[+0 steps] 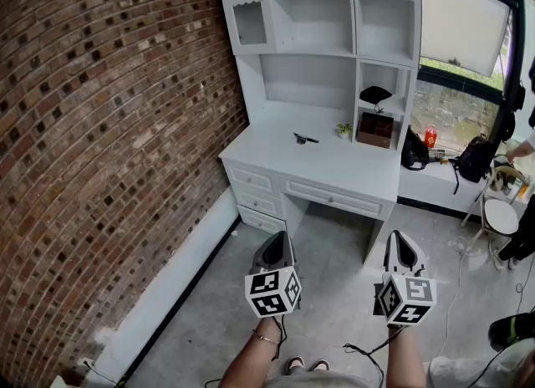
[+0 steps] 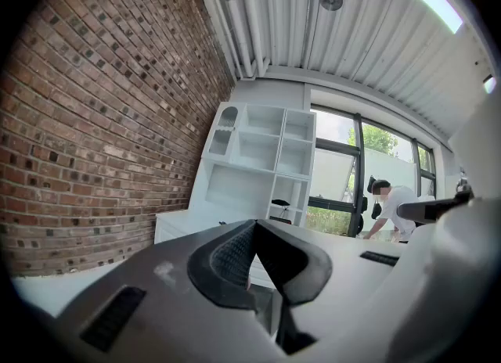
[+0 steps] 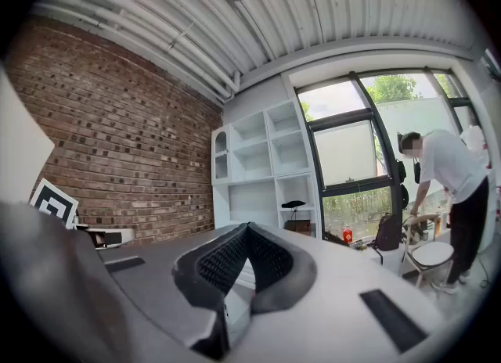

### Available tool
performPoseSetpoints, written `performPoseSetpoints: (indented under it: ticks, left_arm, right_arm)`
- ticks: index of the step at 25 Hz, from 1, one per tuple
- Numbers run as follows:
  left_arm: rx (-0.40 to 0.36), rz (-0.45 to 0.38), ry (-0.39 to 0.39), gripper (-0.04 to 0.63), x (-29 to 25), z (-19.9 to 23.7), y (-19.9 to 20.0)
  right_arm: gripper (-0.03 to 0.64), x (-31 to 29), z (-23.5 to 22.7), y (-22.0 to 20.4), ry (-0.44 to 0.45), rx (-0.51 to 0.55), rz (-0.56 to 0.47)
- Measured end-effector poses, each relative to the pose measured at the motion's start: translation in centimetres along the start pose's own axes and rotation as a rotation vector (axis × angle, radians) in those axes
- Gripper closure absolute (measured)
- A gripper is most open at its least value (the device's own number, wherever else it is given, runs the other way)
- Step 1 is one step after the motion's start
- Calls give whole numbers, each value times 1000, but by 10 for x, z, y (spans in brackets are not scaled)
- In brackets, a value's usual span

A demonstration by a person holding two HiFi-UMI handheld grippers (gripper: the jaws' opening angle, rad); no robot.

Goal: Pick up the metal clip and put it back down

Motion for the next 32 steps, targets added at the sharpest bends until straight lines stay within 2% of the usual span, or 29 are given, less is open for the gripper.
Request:
performPoseSetpoints:
  ticks: [9, 15, 21, 23, 27, 32]
  left_arm:
    - [-11, -2, 12, 591, -1, 2, -1]
    - [-21, 0, 14, 591, 1, 5, -2]
    - [-30, 6, 16, 591, 2, 7, -2]
    - [-31, 8, 18, 591, 3, 9, -2]
    - [-28, 13, 24, 591, 3, 15, -4]
    - [-29, 16, 32, 591, 3, 27, -4]
  right_arm:
    - [617, -2, -1, -1, 15, -6, 1]
    - [615, -5, 2, -13, 57, -85, 26]
    - [614, -6, 4, -18, 57, -69, 53]
    - [557, -7, 7, -20, 68, -69, 64]
    - [548, -9, 11, -22, 74, -65, 67]
    - [480, -14, 17, -23, 72, -67, 60]
Point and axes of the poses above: the fingertips, and each gripper's own axes: x backward along the fingers, z to its left, y out of its top, the point moved 4 cm from there along x, backward along the fingers, and after that the axes turned 9 degrees about -x, right-handed, at the moved point
